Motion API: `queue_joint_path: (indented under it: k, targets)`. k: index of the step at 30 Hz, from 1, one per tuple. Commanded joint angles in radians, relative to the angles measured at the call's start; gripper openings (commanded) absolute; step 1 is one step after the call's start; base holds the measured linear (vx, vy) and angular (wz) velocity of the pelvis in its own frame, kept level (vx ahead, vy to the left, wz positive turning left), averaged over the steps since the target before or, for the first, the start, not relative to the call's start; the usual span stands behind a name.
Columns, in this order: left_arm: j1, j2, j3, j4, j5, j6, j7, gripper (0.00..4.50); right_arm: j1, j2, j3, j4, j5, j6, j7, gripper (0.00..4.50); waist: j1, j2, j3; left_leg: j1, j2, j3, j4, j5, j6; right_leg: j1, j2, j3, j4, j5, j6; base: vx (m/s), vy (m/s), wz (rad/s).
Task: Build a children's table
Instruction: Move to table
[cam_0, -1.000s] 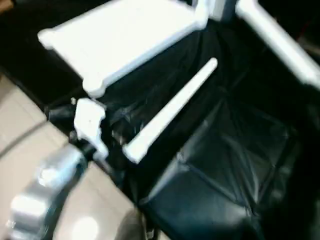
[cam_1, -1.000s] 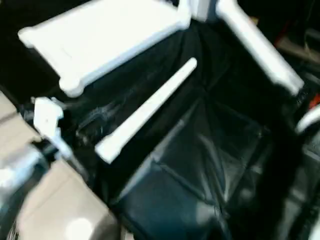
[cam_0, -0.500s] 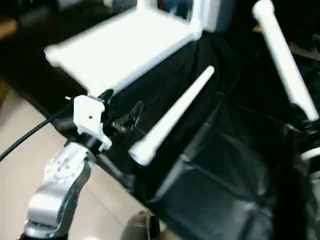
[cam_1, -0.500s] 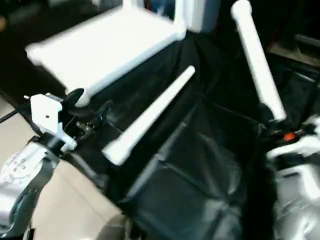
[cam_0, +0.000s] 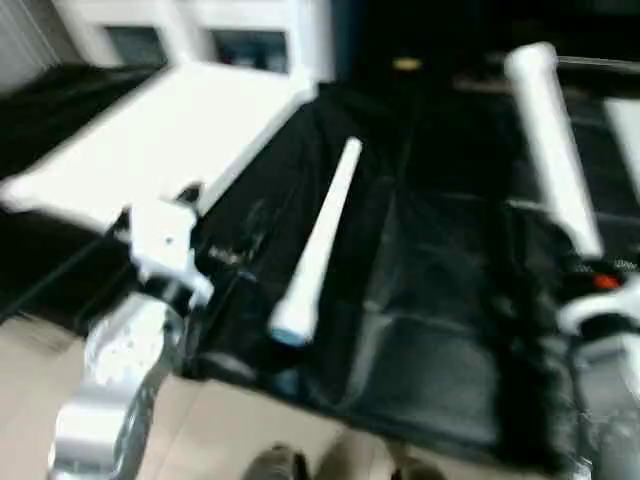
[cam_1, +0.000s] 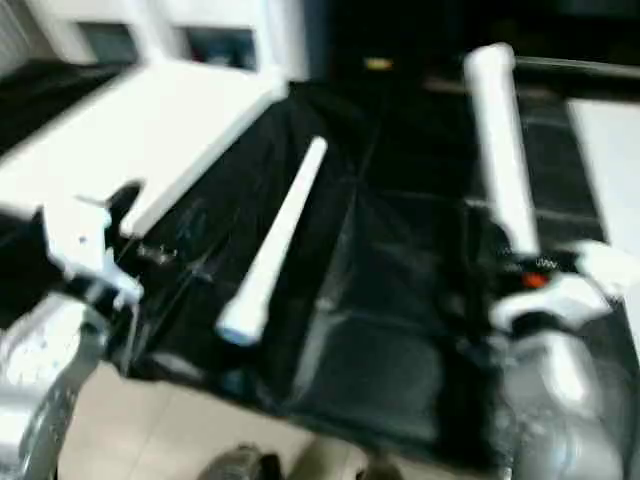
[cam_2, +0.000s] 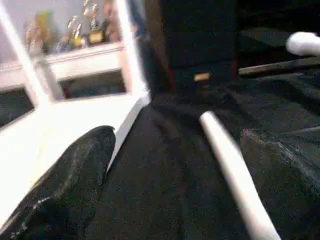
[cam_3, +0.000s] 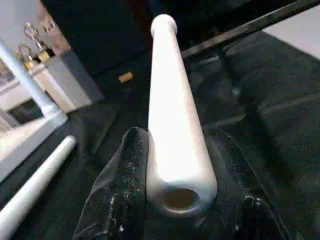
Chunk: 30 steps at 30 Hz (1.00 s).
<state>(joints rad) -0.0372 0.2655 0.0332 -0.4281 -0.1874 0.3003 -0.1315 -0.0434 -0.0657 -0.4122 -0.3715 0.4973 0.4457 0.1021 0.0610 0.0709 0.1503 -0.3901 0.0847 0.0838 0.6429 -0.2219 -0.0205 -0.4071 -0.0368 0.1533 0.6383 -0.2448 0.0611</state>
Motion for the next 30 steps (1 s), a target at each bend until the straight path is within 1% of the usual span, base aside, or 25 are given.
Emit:
queue_joint_path:
  k: [1, 3, 4, 5, 6, 7, 8, 9, 10, 12, 13, 14, 15, 16, 18, 19, 20, 21, 23, 24, 25, 26, 27, 28, 30]
  targets:
    - [0.012, -0.005, 0.023, -0.009, 0.022, 0.005, 0.024, 4.5, -0.026, -0.021, 0.027, -0.006, -0.004, 0.013, 0.006, 1.2, -0.04, 0.026, -0.089, 0.078, 0.11, -0.011, -0.165, -0.508, 0.162, -0.045, 0.018, -0.183, 0.116, -0.219, -0.059, -0.058, 0.328, -0.58]
    - [0.023, -0.009, 0.028, -0.018, 0.027, 0.001, 0.032, 4.5, -0.039, -0.031, 0.045, 0.006, -0.014, 0.016, 0.016, 1.2, -0.046, -0.004, -0.066, 0.084, 0.141, 0.021, -0.175, -0.401, 0.186, -0.054, -0.019, -0.244, 0.108, -0.091, -0.08, -0.052, 0.31, -0.59]
    - [0.032, -0.009, 0.03, -0.024, 0.028, -0.002, 0.034, 4.5, -0.054, -0.034, 0.063, 0.018, -0.024, 0.017, 0.026, 1.2, -0.05, -0.047, -0.079, 0.113, 0.161, 0.043, -0.169, -0.292, 0.143, -0.04, -0.071, -0.237, 0.064, -0.042, -0.076, -0.051, 0.245, -0.74]
    - [0.04, -0.01, 0.032, -0.03, 0.03, -0.002, 0.035, 4.5, -0.069, -0.03, 0.077, 0.03, -0.03, 0.016, 0.028, 1.2, -0.045, -0.071, -0.082, 0.101, 0.149, 0.072, -0.158, -0.287, 0.097, -0.024, -0.105, -0.204, 0.021, -0.05, -0.075, -0.051, 0.245, -0.74]
    - [0.041, -0.01, 0.032, -0.03, 0.03, -0.002, 0.035, 4.5, -0.069, -0.029, 0.078, 0.03, -0.03, 0.016, 0.028, 1.2, -0.02, -0.119, -0.094, 0.039, 0.089, 0.11, -0.072, -0.293, 0.04, 0.042, -0.206, -0.1, -0.059, -0.109, -0.027, -0.065, 0.209, -0.68]
    - [0.047, -0.012, 0.032, -0.036, 0.031, -0.002, 0.034, 4.5, -0.081, -0.022, 0.087, 0.039, -0.033, 0.011, 0.028, 1.2, 0.018, -0.096, -0.078, -0.042, 0.043, -0.011, 0.133, -0.26, -0.003, 0.081, -0.342, 0.071, -0.156, -0.318, -0.087, -0.062, 0.219, -0.63]
    - [0.052, -0.015, 0.031, -0.042, 0.036, 0.0, 0.039, 4.5, -0.093, -0.015, 0.099, 0.046, -0.033, 0.007, 0.025, 1.2, 0.012, -0.081, -0.084, -0.074, 0.009, -0.057, 0.164, -0.193, -0.027, 0.104, -0.311, 0.066, -0.142, -0.356, -0.104, -0.062, 0.219, -0.63]
    - [0.057, -0.017, 0.03, -0.047, 0.039, 0.002, 0.041, 4.5, -0.101, -0.011, 0.114, 0.048, -0.041, -0.002, 0.025, 1.2, 0.009, -0.119, -0.055, -0.121, 0.023, -0.074, 0.146, -0.136, -0.038, 0.148, -0.289, -0.043, -0.138, -0.325, -0.155, -0.049, 0.249, -0.75]
    - [0.06, -0.019, 0.031, -0.052, 0.041, 0.003, 0.045, 4.5, -0.107, -0.006, 0.125, 0.049, -0.039, 0.0, 0.021, 1.2, -0.006, -0.087, -0.073, -0.044, 0.038, -0.069, 0.072, -0.042, -0.022, 0.105, -0.241, -0.124, -0.16, -0.296, -0.276, -0.057, 0.297, -0.54]
    - [0.064, -0.024, 0.039, -0.058, 0.048, 0.003, 0.058, 4.5, -0.112, 0.003, 0.149, 0.05, -0.038, 0.001, 0.018, 1.2, -0.006, -0.055, -0.075, -0.027, 0.047, -0.051, -0.018, 0.02, 0.064, 0.105, -0.189, -0.16, -0.17, -0.392, -0.289, -0.056, 0.329, -0.39]
    - [0.066, -0.026, 0.046, -0.061, 0.048, 0.002, 0.06, 4.5, -0.113, 0.005, 0.162, 0.055, -0.037, -0.002, 0.023, 1.2, -0.066, -0.009, -0.075, 0.047, 0.059, -0.051, -0.125, -0.155, 0.268, 0.022, 0.005, -0.247, -0.045, -0.351, -0.204, -0.052, 0.324, -0.05]
    - [0.066, -0.026, 0.046, -0.061, 0.048, 0.002, 0.06, 4.5, -0.113, 0.005, 0.162, 0.055, -0.037, -0.002, 0.023, 1.2, -0.066, -0.009, -0.075, 0.047, 0.059, -0.051, -0.125, -0.155, 0.268, 0.022, 0.005, -0.247, -0.045, -0.351, -0.204, -0.052, 0.324, -0.05]
    - [0.07, -0.026, 0.047, -0.064, 0.051, 0.001, 0.06, 4.5, -0.113, 0.007, 0.174, 0.063, -0.044, -0.005, 0.028, 1.2, -0.085, -0.007, -0.081, 0.075, 0.082, -0.085, -0.136, -0.148, 0.369, -0.024, 0.015, -0.262, 0.106, -0.179, -0.112, -0.057, 0.294, 0.04]
    - [0.071, -0.027, 0.048, -0.065, 0.053, 0.0, 0.06, 4.5, -0.113, 0.009, 0.176, 0.067, -0.046, -0.007, 0.03, 1.2, -0.072, 0.005, -0.076, 0.08, 0.093, -0.083, -0.137, -0.118, 0.399, -0.042, 0.008, -0.262, 0.12, -0.167, -0.097, -0.063, 0.289, 0.04]
    - [0.074, -0.03, 0.048, -0.067, 0.056, 0.001, 0.061, 4.5, -0.115, 0.012, 0.181, 0.075, -0.051, -0.008, 0.034, 1.2, -0.063, -0.03, -0.081, 0.084, 0.121, -0.078, -0.138, -0.064, 0.465, -0.045, -0.012, -0.251, 0.118, -0.129, -0.053, -0.073, 0.26, 0.04]
    - [0.077, -0.033, 0.049, -0.071, 0.058, 0.001, 0.062, 4.5, -0.118, 0.011, 0.191, 0.084, -0.059, -0.006, 0.043, 1.2, -0.044, -0.083, -0.084, 0.056, 0.114, -0.04, -0.156, -0.185, 0.338, -0.011, -0.083, -0.184, 0.038, -0.104, -0.037, -0.101, 0.184, -0.06]
    - [0.077, -0.034, 0.049, -0.071, 0.059, 0.001, 0.063, 4.5, -0.121, 0.009, 0.196, 0.088, -0.062, -0.007, 0.046, 1.2, -0.023, -0.142, -0.099, -0.02, 0.058, -0.005, -0.077, -0.247, 0.223, 0.054, -0.211, -0.084, -0.054, -0.161, 0.084, -0.101, 0.184, -0.06]
    - [0.076, -0.036, 0.048, -0.07, 0.061, 0.001, 0.065, 4.5, -0.124, 0.005, 0.203, 0.094, -0.067, -0.005, 0.051, 1.2, -0.01, -0.12, -0.09, -0.047, 0.02, -0.065, 0.171, -0.195, 0.038, 0.027, -0.347, 0.01, -0.165, -0.389, 0.043, -0.102, 0.157, 0.12]
    - [0.077, -0.039, 0.047, -0.07, 0.064, 0.0, 0.068, 4.5, -0.129, -0.001, 0.222, 0.103, -0.08, -0.008, 0.057, 1.2, -0.013, -0.107, -0.068, -0.099, 0.017, -0.103, 0.189, -0.158, -0.087, 0.102, -0.298, -0.052, -0.149, -0.581, -0.104, -0.067, 0.182, -0.02]
    - [0.077, -0.039, 0.047, -0.07, 0.064, 0.0, 0.069, 4.5, -0.129, -0.001, 0.223, 0.103, -0.081, -0.008, 0.057, 1.2, -0.004, -0.114, -0.065, -0.049, 0.025, -0.081, 0.143, -0.158, -0.077, 0.09, -0.255, -0.082, -0.165, -0.569, -0.207, -0.066, 0.242, -0.27]
    - [0.074, -0.041, 0.046, -0.067, 0.066, -0.001, 0.07, 4.5, -0.132, -0.002, 0.228, 0.108, -0.084, -0.012, 0.056, 1.2, -0.004, -0.114, -0.065, -0.049, 0.025, -0.081, 0.143, -0.158, -0.077, 0.09, -0.255, -0.082, -0.165, -0.569, -0.207, -0.092, 0.309, -0.03]
    - [0.069, -0.043, 0.046, -0.061, 0.069, -0.004, 0.074, 4.5, -0.138, -0.002, 0.233, 0.117, -0.087, -0.019, 0.053, 1.2, 0.0, -0.097, -0.08, -0.016, 0.055, -0.058, -0.013, -0.101, 0.062, 0.11, -0.171, -0.118, -0.155, -0.447, -0.312, -0.092, 0.309, -0.03]
    - [0.066, -0.043, 0.046, -0.058, 0.072, -0.006, 0.075, 4.5, -0.141, -0.003, 0.234, 0.122, -0.087, -0.022, 0.051, 1.2, -0.001, -0.059, -0.1, 0.025, 0.053, -0.048, -0.058, -0.053, 0.123, 0.097, -0.122, -0.151, -0.13, -0.401, -0.319, -0.082, 0.357, 0.15]
    - [0.058, -0.052, 0.048, -0.056, 0.069, -0.006, 0.083, 4.5, -0.148, -0.004, 0.238, 0.129, -0.089, -0.028, 0.049, 1.2, -0.069, -0.021, -0.098, 0.099, 0.089, -0.085, -0.137, -0.084, 0.34, -0.034, 0.021, -0.241, 0.116, -0.215, -0.168, -0.062, 0.369, 0.13]
    - [0.046, -0.046, 0.043, -0.055, 0.098, 0.007, 0.099, 4.5, -0.152, -0.006, 0.242, 0.134, -0.093, -0.032, 0.05, 1.2, -0.054, -0.019, -0.097, 0.097, 0.106, -0.093, -0.12, -0.025, 0.406, -0.053, 0.006, -0.253, 0.131, -0.16, -0.125, -0.062, 0.351, 0.11]
